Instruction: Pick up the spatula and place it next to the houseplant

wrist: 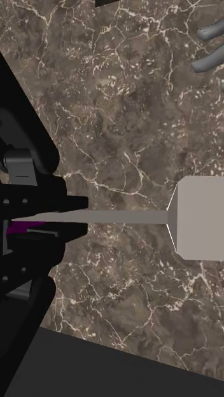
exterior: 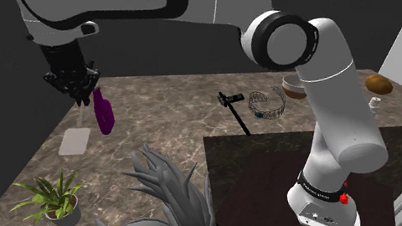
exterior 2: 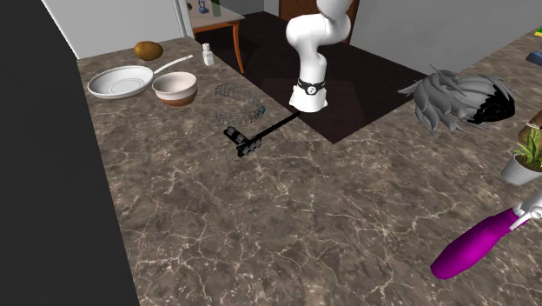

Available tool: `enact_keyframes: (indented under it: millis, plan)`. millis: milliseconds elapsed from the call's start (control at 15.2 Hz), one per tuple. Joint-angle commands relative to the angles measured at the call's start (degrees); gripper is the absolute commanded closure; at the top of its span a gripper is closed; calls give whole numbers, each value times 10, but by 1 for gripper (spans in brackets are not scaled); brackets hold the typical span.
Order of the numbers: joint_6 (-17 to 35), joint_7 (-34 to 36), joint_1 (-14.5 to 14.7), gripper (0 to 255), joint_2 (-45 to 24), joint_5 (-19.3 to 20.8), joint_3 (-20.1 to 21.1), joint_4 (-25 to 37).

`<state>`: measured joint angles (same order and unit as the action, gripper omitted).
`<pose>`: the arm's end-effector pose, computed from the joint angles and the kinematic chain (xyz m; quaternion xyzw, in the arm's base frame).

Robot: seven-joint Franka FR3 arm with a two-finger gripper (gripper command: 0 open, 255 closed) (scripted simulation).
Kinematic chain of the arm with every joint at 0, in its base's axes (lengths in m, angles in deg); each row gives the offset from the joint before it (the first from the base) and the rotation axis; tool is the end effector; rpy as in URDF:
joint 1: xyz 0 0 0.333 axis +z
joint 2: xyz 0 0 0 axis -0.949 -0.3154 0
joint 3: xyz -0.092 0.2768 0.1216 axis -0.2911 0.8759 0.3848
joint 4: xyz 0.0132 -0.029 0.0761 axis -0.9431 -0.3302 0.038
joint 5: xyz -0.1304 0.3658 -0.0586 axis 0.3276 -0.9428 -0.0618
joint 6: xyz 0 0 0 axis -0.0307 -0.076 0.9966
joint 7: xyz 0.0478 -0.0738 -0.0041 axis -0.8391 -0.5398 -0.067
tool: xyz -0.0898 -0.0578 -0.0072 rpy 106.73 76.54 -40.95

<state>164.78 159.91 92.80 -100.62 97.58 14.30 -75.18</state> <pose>0.6114 0.3611 0.5410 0.9033 -0.4278 0.0302 0.0140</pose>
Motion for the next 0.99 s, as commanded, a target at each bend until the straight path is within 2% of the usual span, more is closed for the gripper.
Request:
enact_keyframes:
  millis: [0, 396, 924]
  plan:
    - [-13, 14, 19, 255, -20, 5, 1, 32]
    - [47, 21, 6, 255, 2, 1, 3, -51]
    - [115, 28, -4, 255, 12, 1, 3, -130]
